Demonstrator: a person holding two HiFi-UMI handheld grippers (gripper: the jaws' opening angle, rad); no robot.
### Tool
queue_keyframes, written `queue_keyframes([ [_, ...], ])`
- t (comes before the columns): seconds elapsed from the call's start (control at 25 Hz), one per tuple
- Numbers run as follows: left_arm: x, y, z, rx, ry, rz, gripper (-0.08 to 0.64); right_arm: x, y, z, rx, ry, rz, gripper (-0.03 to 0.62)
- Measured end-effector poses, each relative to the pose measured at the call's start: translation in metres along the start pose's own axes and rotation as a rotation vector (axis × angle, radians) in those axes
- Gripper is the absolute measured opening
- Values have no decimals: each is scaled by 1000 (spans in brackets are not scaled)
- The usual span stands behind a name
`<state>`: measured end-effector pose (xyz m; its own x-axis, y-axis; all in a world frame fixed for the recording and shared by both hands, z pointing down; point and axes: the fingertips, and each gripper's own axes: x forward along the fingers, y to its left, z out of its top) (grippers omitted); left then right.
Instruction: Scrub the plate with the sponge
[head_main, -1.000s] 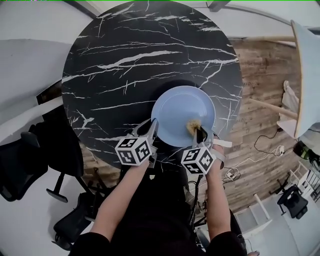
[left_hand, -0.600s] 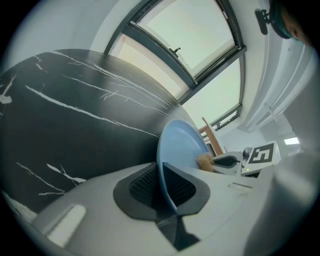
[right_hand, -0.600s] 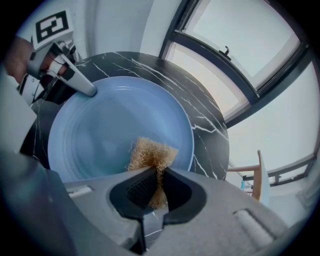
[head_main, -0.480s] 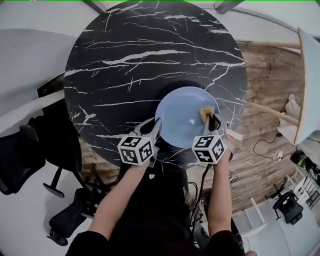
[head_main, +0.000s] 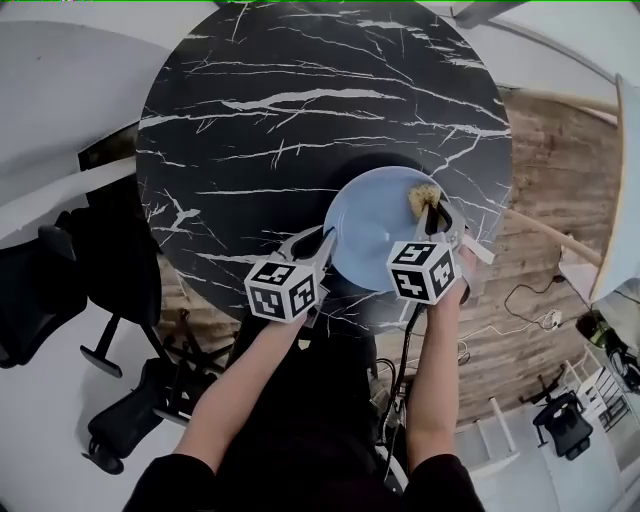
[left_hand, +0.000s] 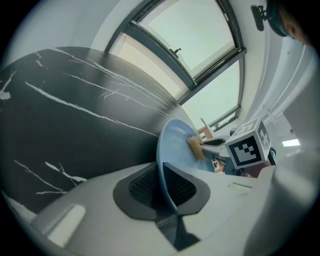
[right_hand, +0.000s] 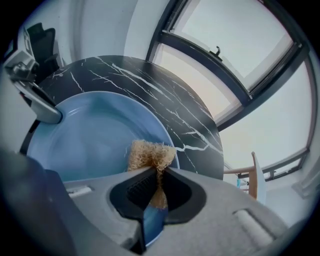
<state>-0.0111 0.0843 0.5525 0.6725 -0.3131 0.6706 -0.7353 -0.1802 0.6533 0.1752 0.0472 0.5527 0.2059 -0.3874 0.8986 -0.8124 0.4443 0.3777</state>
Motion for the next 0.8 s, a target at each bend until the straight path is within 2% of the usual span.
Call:
queue_keyframes([
  [0.2, 0, 0, 0, 11, -1, -1, 38, 2, 17, 32, -46, -40, 20, 32],
  [0.4, 0, -1, 0, -14, -14, 4, 37, -2, 48, 64, -126, -82, 62, 29],
  [0.8, -2, 4, 4, -80, -52, 3, 28, -25, 115, 80, -399, -196, 156, 25],
])
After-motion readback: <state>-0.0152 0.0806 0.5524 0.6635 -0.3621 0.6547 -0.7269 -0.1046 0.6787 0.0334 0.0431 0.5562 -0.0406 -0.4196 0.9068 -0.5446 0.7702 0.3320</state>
